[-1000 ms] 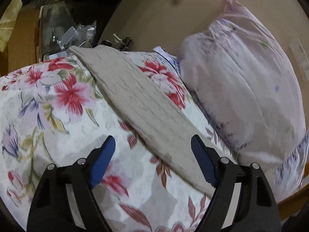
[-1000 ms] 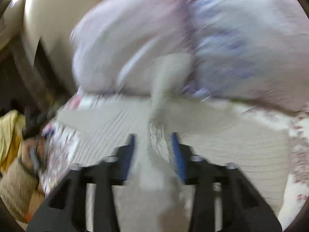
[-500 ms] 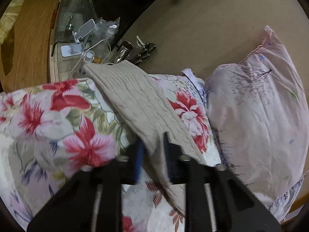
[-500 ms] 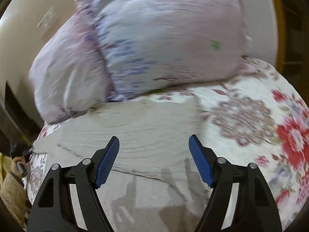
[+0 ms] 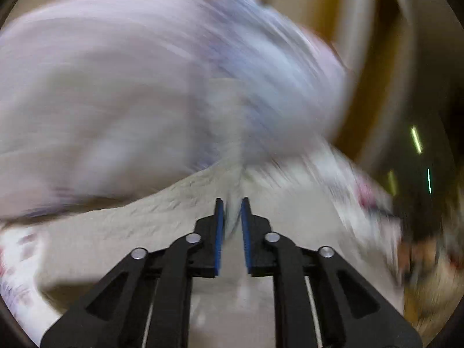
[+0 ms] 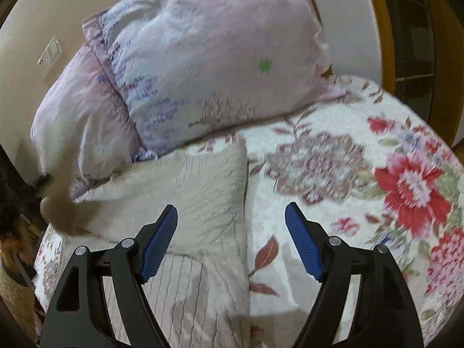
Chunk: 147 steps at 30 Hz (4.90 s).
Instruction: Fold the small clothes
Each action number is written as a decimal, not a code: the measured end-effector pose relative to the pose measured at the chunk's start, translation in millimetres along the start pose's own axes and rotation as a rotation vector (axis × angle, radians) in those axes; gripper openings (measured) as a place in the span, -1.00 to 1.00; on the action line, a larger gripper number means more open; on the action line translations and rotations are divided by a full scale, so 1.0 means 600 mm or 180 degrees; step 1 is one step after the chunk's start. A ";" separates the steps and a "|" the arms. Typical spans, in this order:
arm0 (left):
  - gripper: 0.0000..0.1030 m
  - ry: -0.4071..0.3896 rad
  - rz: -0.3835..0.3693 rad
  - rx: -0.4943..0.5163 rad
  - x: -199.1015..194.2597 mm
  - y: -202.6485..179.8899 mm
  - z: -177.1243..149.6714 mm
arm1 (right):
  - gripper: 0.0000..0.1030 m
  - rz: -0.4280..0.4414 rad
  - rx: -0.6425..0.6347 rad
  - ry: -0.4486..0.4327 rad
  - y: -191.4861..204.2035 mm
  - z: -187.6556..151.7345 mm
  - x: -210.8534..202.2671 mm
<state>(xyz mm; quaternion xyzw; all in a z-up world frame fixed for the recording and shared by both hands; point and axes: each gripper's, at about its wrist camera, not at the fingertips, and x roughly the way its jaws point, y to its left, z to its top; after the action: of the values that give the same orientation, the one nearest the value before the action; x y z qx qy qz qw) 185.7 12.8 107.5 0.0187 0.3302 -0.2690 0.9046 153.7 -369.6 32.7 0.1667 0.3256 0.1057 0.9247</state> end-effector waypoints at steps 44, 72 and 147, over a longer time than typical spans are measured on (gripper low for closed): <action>-0.32 -0.0183 0.0728 -0.1615 -0.026 0.246 -0.016 | 0.40 0.1132 0.1165 -0.0032 0.010 0.074 0.123; -0.62 -0.0432 -0.1206 -0.2119 0.067 0.062 0.044 | 0.73 0.0934 0.1108 -0.0225 -0.087 0.082 0.087; 0.97 0.0755 0.1390 -0.0695 0.031 -0.068 -0.213 | 0.97 -0.0736 -0.0789 0.0736 0.193 -0.168 0.052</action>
<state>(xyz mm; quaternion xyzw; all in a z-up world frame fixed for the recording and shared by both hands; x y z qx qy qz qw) 102.0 -3.7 2.1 0.0232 0.4491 -0.0263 0.8928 103.2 -229.3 -15.0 0.0000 0.4310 0.0565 0.9006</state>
